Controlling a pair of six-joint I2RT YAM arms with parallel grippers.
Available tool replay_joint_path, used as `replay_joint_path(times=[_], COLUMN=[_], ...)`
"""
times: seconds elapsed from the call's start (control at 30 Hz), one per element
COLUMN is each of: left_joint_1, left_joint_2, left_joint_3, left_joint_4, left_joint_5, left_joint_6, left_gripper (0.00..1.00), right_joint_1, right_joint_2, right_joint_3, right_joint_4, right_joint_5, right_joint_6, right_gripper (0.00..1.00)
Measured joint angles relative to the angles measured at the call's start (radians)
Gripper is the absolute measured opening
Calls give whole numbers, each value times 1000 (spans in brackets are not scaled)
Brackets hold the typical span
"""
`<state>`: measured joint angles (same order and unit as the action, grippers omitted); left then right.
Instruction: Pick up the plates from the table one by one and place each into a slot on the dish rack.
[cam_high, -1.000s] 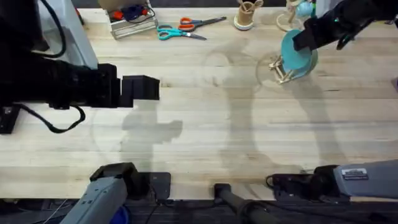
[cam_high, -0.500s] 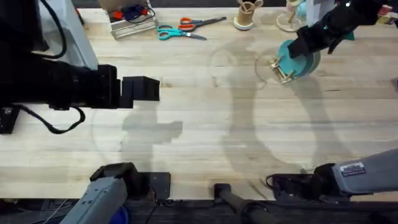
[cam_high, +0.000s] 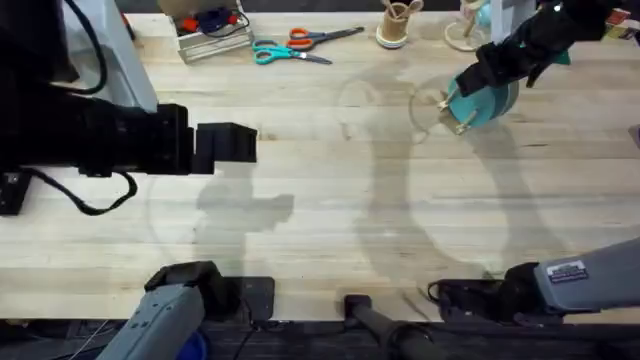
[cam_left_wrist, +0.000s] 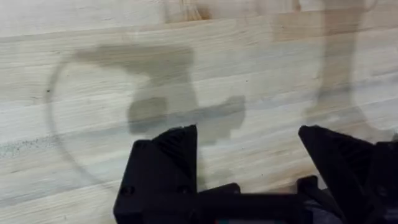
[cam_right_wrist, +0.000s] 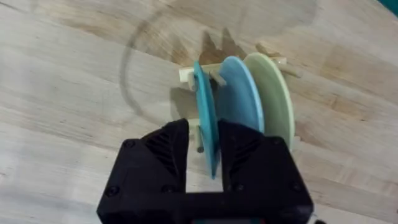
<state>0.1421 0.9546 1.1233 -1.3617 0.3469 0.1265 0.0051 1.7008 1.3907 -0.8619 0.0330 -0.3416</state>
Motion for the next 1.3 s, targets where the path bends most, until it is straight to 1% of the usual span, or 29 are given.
replay_joint_path(times=[0.23,0.33,0.43,0.5,0.57,0.73,0.83,0.93,1.3], left_joint_1=[0,0,0,0,0,0,0,0,0], left_joint_2=[0,0,0,0,0,0,0,0,0], left_joint_3=[0,0,0,0,0,0,0,0,0], left_joint_4=[0,0,0,0,0,0,0,0,0], left_joint_5=[0,0,0,0,0,0,0,0,0], left_joint_6=[0,0,0,0,0,0,0,0,0], left_gripper=[994,993,995,995,993,995,993,994,993], right_joint_1=[0,0,0,0,0,3,7,10,10], right_joint_2=[0,-2,-18,-40,-69,-153,-201,-245,-438], right_joint_3=[0,8,41,78,127,206,219,219,219], right_joint_4=[-1,-7,-27,-52,-91,-161,-197,-250,-417], right_joint_5=[5,37,77,92,103,110,110,109,109], right_joint_6=[0,0,0,0,0,10,34,69,216], right_gripper=[326,361,390,446,535,876,966,990,992])
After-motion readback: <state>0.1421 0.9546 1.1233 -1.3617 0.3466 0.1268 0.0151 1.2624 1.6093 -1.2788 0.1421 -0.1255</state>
